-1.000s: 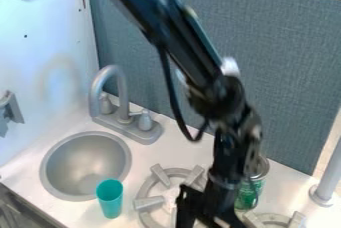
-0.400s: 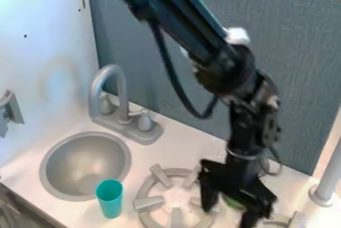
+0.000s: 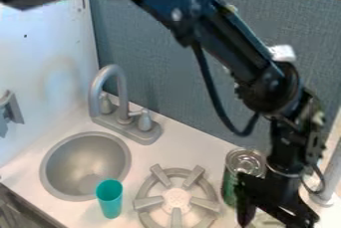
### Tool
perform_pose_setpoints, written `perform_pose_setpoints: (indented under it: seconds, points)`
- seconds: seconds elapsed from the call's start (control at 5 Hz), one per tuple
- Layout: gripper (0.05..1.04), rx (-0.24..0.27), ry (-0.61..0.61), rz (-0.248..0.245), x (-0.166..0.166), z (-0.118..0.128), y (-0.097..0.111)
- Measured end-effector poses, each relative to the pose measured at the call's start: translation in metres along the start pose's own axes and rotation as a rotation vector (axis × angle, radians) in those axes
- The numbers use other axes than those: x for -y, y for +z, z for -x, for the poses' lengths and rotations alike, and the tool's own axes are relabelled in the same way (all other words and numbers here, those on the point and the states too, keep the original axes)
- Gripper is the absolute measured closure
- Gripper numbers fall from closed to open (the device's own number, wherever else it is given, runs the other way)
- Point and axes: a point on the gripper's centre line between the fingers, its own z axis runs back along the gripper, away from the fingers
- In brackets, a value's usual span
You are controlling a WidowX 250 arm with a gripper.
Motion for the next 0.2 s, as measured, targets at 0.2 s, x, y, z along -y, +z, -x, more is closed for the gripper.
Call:
perform_pose_setpoints:
  seconds: [0.2]
  points:
    - [0.078,0.008,-0.01,-0.022,0.0069,-0.0035,-0.0002]
